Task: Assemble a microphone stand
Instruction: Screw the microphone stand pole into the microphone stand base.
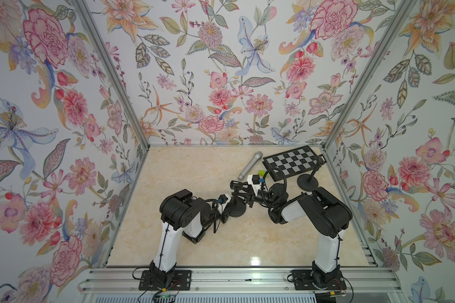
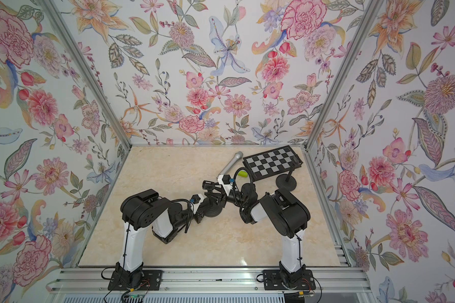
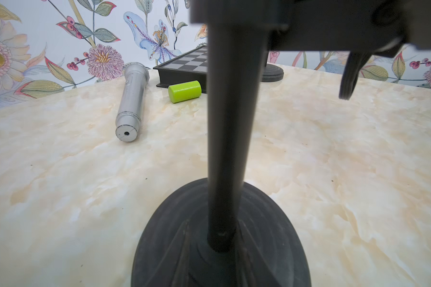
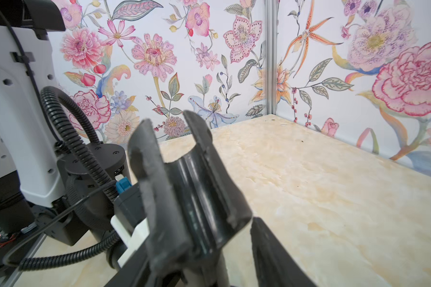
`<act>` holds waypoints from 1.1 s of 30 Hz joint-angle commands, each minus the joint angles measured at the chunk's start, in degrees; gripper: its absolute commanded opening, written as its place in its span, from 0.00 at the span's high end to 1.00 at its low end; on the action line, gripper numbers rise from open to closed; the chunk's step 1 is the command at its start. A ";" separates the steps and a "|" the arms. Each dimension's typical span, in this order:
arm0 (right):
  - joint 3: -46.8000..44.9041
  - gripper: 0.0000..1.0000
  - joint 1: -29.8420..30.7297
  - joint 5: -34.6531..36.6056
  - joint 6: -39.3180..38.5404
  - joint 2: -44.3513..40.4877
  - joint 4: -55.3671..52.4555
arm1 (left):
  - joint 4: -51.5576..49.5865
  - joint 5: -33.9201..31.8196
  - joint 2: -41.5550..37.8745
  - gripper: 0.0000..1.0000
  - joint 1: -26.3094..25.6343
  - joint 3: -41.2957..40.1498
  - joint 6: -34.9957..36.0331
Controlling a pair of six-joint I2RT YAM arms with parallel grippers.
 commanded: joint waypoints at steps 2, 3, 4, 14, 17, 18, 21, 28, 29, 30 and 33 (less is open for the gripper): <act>2.06 0.69 -0.18 -3.48 0.70 1.55 -1.60 | 12.95 -4.41 8.08 0.69 0.82 -1.90 0.13; 1.88 0.78 -0.06 -1.67 0.13 1.33 -2.54 | 12.91 -4.47 7.75 0.69 0.86 -2.05 0.33; 1.46 0.88 0.18 0.63 -0.41 1.24 -2.68 | 12.96 -4.75 7.55 0.69 0.85 -2.29 0.43; -5.40 1.00 23.74 79.79 -4.09 2.25 -0.56 | 12.91 -5.16 8.23 0.69 0.83 -2.37 0.23; -0.56 1.00 29.44 90.86 -5.69 3.36 -8.47 | 12.91 -4.67 8.38 0.69 0.85 -1.81 0.16; -0.14 1.00 29.87 90.89 -7.04 3.41 -8.66 | 12.90 -4.92 8.16 0.69 0.85 -1.98 0.21; -2.56 1.00 28.43 82.23 -9.69 2.01 -4.49 | 12.91 -4.70 8.29 0.69 0.85 -2.15 -0.10; -9.72 0.44 11.84 23.50 -9.10 -7.28 -2.34 | 12.96 -4.59 7.94 0.69 0.89 -2.19 -0.12; -8.94 0.41 9.23 14.34 -8.33 -7.90 -3.66 | 12.95 -4.38 8.15 0.69 0.76 -2.09 -0.28; -7.79 0.40 7.55 7.45 -7.73 -8.22 -5.21 | 12.95 -4.13 8.35 0.69 0.76 -1.87 -0.29; -4.75 0.41 4.76 -1.86 -5.78 -8.34 -8.27 | 12.94 -4.10 7.82 0.69 0.76 -1.73 -0.04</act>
